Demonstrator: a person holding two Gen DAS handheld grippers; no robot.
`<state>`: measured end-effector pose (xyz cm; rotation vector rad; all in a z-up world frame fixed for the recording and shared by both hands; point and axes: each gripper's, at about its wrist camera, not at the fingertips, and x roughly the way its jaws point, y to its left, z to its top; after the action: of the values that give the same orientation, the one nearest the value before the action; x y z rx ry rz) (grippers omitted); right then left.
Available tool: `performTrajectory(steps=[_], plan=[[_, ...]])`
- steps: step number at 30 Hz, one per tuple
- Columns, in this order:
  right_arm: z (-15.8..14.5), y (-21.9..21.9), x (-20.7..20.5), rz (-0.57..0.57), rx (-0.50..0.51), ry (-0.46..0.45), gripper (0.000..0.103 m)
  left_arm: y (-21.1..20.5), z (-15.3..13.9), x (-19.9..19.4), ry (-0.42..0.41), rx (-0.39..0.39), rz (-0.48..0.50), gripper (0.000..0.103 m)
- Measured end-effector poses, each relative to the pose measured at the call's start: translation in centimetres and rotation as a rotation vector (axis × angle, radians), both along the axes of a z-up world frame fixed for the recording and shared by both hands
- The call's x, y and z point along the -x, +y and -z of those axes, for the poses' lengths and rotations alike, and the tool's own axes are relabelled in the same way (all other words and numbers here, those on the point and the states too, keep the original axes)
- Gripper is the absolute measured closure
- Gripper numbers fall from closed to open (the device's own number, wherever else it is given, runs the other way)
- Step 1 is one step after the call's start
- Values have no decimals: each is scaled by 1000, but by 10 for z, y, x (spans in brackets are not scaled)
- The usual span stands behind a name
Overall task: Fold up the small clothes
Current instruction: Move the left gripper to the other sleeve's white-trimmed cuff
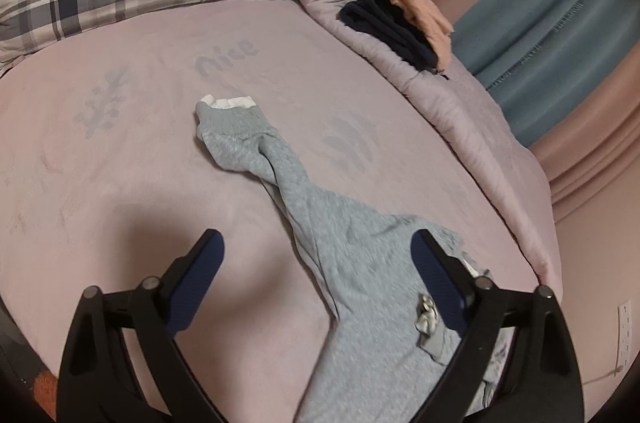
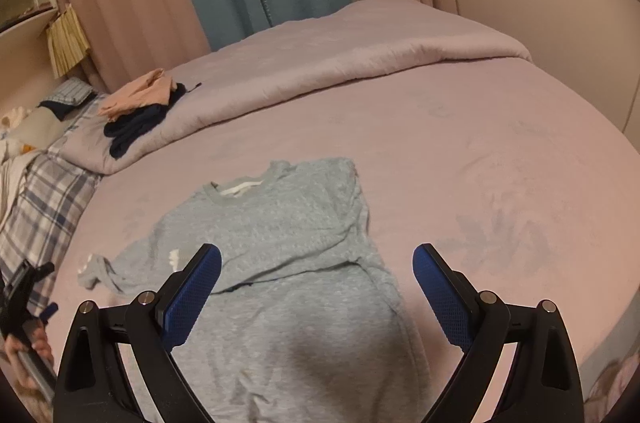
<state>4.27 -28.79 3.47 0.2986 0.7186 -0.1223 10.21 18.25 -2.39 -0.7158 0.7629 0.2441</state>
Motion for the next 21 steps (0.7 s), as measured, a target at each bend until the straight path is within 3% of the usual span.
performTrajectory(steps=[6,10,15,19,21], plan=[[1,-8,1,36,7,8,7,28,21,-35,62,32,-51,34],[2,-15,4,62,-5,10,7,40,29,-56,59,25,-77,66],[6,-20,3,86,0,27,7,47,43,-83,140,10,-104,62],[10,-21,2,84,-5,36,7,62,58,-89,177,42,-174,39],[11,-22,1,83,0,44,7,68,65,-92,180,70,-188,35]])
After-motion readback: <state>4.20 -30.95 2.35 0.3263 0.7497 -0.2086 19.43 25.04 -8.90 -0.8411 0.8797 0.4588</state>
